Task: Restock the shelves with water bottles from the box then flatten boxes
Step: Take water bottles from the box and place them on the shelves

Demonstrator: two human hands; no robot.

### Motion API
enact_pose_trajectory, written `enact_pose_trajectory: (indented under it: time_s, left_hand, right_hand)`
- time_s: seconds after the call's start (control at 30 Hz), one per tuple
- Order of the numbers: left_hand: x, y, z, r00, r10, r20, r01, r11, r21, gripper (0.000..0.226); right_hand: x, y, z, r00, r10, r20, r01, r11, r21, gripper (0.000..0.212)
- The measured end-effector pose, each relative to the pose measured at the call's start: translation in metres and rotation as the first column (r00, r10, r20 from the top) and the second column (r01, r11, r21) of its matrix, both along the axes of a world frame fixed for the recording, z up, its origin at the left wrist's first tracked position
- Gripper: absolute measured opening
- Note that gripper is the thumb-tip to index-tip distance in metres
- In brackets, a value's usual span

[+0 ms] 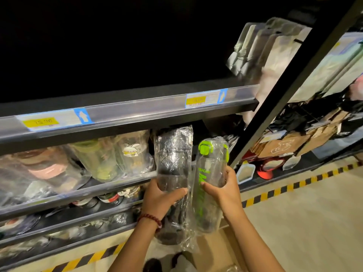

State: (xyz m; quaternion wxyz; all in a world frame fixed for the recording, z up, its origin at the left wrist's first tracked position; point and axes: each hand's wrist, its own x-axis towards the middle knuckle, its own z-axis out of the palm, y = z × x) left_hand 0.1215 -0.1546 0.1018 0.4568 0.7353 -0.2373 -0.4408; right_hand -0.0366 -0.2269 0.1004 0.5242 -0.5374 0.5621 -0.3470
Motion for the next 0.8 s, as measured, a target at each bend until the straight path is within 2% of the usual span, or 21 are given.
enact_pose_trajectory:
  time_s: [0.07, 0.2, 0.33, 0.5, 0.6, 0.7, 0.8]
  left_hand:
    - [0.002, -0.015, -0.005, 1.0, 0.018, 0.0, -0.018, 1.0, -0.003, 0.06]
    - [0.007, -0.045, -0.014, 0.997, 0.073, 0.016, -0.072, 0.997, -0.018, 0.052]
    - [0.013, -0.071, -0.026, 0.996, 0.072, 0.054, -0.073, 0.997, 0.006, 0.064]
    - [0.017, -0.105, -0.029, 0.987, 0.141, 0.072, -0.139, 0.99, -0.033, 0.06]
    - [0.02, -0.121, -0.03, 0.984, 0.167, 0.065, -0.161, 0.984, -0.077, 0.043]
    - [0.027, -0.136, -0.032, 0.977, 0.204, 0.055, -0.197, 0.974, -0.11, 0.039]
    - [0.035, -0.145, -0.038, 0.97, 0.24, 0.042, -0.236, 0.967, -0.093, 0.033]
  right_hand:
    - [0.003, -0.018, -0.007, 1.0, 0.011, 0.001, -0.011, 1.0, 0.017, 0.074]
    - [0.011, -0.056, -0.018, 0.999, 0.047, 0.017, -0.047, 0.998, 0.031, 0.064]
    - [0.018, -0.089, -0.024, 0.988, 0.121, 0.1, -0.121, 0.993, -0.006, 0.053]
    - [0.027, -0.129, -0.028, 0.979, 0.167, 0.117, -0.162, 0.985, -0.058, 0.032]
    - [0.032, -0.152, -0.035, 0.982, 0.112, 0.155, -0.108, 0.994, -0.034, 0.049]
    - [0.036, -0.171, -0.041, 0.977, 0.05, 0.209, -0.055, 0.998, 0.018, 0.072]
    - [0.038, -0.185, -0.04, 0.965, 0.028, 0.261, -0.035, 0.999, 0.022, 0.068]
